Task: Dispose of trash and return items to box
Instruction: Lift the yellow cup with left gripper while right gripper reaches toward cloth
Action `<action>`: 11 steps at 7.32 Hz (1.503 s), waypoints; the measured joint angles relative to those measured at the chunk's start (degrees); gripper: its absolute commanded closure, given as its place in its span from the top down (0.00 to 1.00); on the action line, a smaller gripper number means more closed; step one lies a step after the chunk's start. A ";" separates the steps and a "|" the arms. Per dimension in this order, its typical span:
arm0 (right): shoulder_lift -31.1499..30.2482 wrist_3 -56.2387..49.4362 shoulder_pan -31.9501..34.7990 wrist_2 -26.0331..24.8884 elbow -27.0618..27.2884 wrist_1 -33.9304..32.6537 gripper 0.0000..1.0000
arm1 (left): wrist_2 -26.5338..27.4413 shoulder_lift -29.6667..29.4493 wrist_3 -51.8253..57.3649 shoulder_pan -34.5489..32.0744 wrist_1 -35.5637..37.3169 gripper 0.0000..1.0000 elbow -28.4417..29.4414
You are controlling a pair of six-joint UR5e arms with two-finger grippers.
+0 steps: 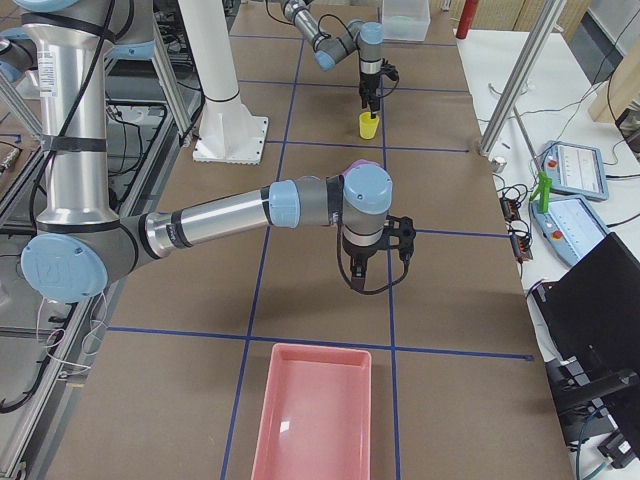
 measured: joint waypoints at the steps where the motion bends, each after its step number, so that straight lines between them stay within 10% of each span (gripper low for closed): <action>1: 0.00 0.04 -0.33 0.00 0.31 0.00 1.00 | -0.01 -0.18 -0.09 0.26 -0.31 0.00 0.25; 7: 3.09 10.64 -14.00 -0.60 8.05 0.80 1.00 | -8.30 0.02 -0.51 -3.62 2.01 0.00 -3.95; 11: 20.39 30.94 -32.07 -12.28 4.54 1.89 1.00 | -21.54 7.48 10.95 -20.11 10.61 0.00 -12.54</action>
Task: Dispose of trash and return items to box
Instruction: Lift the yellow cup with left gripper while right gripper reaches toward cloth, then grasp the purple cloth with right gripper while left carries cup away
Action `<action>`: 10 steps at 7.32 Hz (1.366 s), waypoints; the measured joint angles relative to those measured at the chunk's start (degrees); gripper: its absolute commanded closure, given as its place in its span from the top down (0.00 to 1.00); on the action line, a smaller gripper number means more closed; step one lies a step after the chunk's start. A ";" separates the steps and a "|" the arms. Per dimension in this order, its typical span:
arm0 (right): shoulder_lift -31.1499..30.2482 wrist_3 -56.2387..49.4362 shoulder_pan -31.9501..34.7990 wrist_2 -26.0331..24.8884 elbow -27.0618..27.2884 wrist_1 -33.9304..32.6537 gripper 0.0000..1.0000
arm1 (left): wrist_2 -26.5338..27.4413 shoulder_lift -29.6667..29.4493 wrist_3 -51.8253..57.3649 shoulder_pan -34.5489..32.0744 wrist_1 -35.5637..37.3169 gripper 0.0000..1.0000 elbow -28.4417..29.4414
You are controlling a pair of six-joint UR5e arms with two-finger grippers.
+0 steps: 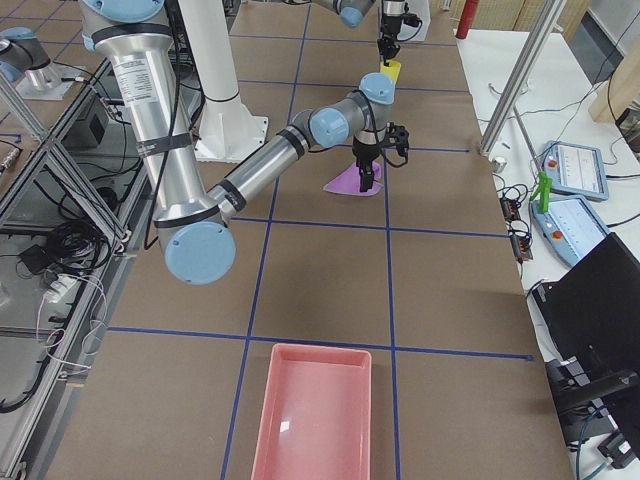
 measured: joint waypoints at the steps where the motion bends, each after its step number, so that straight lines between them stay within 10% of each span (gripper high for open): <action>1: 3.56 4.07 -3.16 -2.35 -3.92 3.99 1.00 | -0.73 1.85 8.16 -3.74 6.16 0.00 -2.83; 5: 7.49 21.29 -13.96 -7.50 -19.06 26.27 1.00 | -1.02 3.60 34.36 -15.95 25.12 0.00 -6.46; 6: 7.71 23.20 -16.02 -8.40 -20.20 26.90 0.69 | -0.93 3.48 36.87 -17.19 27.03 0.00 -6.32; 7: 7.81 24.02 -17.39 -8.81 -21.39 27.15 0.03 | -0.88 3.38 38.03 -17.89 27.85 0.00 -6.11; 10: 8.53 23.56 -18.37 -8.92 -22.62 27.33 0.00 | -0.71 3.62 41.19 -19.47 28.27 0.00 -5.35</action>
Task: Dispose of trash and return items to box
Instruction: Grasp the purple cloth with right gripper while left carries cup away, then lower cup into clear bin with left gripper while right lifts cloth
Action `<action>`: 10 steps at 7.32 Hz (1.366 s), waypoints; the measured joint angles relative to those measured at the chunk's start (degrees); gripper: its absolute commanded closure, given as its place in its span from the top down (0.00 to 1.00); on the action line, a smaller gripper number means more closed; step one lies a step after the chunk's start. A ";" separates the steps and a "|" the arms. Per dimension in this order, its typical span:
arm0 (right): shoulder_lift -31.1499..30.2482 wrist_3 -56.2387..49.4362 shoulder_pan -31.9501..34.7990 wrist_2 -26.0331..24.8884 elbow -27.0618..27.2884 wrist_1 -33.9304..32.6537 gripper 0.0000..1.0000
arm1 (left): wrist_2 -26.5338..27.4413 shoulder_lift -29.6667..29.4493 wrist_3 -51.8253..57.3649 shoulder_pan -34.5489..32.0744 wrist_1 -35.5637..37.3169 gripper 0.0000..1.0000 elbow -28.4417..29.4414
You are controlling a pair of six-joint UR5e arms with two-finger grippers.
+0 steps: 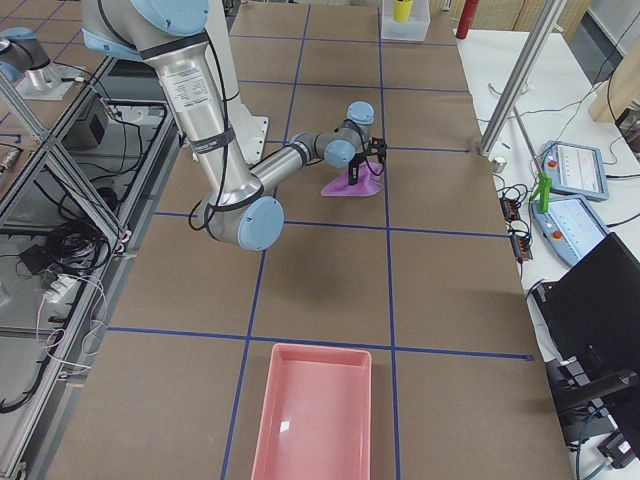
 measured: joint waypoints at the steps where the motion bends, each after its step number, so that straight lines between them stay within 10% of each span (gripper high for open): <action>1: 0.46 0.03 0.45 0.23 0.65 -0.25 0.00 | 0.06 0.14 3.15 -1.32 0.01 0.00 1.31; 5: 0.26 -0.80 8.91 2.11 13.78 -15.70 0.00 | 3.39 0.07 26.21 -10.41 -3.91 0.00 17.45; 10: -5.71 -25.09 30.91 10.51 21.69 -34.10 0.00 | 4.07 0.06 27.10 -20.36 -34.78 0.00 51.63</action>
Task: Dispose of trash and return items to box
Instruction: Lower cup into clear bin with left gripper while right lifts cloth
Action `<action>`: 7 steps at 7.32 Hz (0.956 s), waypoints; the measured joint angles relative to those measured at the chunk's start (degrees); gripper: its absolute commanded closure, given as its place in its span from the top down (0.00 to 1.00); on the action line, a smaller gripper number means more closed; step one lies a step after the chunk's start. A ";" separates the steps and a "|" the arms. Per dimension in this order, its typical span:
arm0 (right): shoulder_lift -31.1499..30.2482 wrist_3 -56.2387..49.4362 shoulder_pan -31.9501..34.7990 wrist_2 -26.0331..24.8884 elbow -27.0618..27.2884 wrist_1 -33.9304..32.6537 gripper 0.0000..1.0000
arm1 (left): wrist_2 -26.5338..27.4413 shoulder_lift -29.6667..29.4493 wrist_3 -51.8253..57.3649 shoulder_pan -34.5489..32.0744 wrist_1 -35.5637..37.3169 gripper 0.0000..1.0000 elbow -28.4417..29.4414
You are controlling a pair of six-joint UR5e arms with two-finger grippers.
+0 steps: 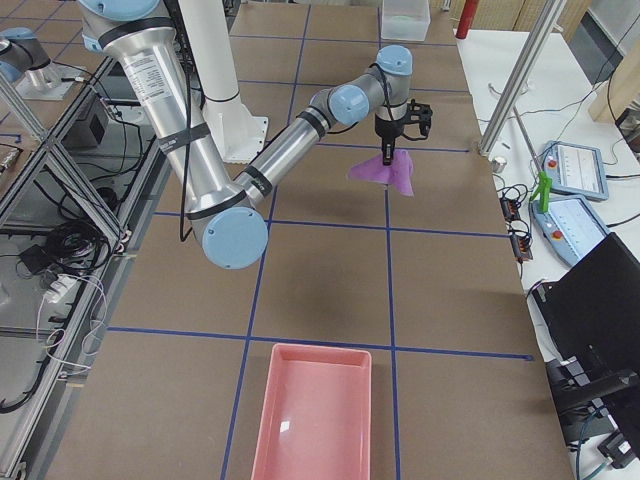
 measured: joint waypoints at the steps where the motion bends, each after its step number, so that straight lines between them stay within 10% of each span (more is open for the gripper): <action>1: -1.92 -4.48 3.90 1.37 0.10 -1.37 0.00 | 0.45 0.02 -3.82 -0.98 -4.45 0.00 4.64; 7: -13.78 -21.04 20.15 5.47 0.33 -2.73 0.00 | 13.18 0.22 -44.93 0.27 -29.03 0.00 18.57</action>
